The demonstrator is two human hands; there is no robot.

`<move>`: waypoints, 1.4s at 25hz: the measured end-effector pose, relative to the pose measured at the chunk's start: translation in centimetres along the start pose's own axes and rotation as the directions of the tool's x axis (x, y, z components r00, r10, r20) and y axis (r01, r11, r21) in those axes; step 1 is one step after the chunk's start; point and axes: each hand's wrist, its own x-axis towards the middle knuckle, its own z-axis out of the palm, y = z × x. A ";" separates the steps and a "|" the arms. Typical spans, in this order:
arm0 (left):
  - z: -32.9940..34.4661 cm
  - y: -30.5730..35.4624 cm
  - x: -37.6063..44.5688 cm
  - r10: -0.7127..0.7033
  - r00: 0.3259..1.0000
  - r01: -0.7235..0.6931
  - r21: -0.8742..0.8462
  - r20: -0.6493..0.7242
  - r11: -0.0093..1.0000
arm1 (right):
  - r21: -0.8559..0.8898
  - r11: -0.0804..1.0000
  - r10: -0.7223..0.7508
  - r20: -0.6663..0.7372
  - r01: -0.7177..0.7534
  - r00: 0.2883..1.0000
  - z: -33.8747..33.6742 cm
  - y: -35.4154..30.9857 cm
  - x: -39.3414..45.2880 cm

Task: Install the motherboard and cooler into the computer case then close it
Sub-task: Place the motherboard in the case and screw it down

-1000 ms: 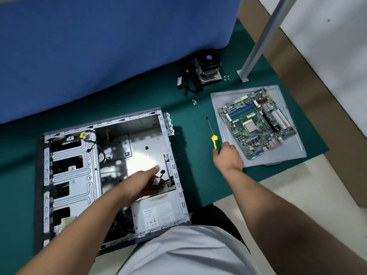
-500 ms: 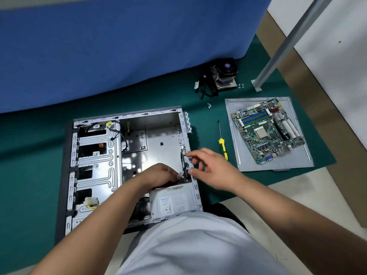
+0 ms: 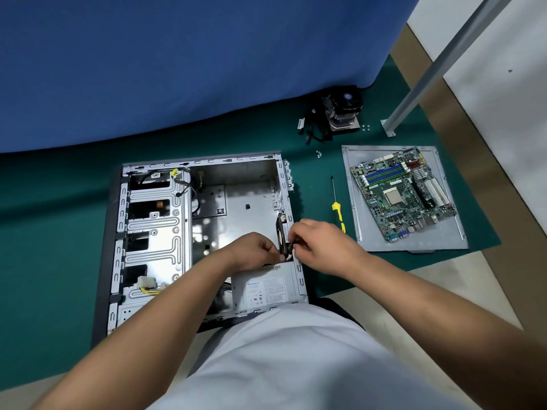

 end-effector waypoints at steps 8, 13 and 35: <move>1.0 0.0 0.0 0.043 0.998 -0.037 0.096 -0.054 0.995 | -0.110 0.994 0.008 -0.002 -0.008 1.000 -1.0 -0.8 1.8; 1.8 -0.3 0.2 0.040 0.972 -0.027 0.057 -0.231 0.998 | -0.072 0.997 0.000 -0.008 -0.001 1.000 -0.8 -0.7 3.1; 1.2 -3.0 -3.6 0.360 0.671 -0.031 0.460 -0.648 0.887 | 0.225 0.974 -0.044 0.054 0.031 0.998 -0.8 4.0 1.9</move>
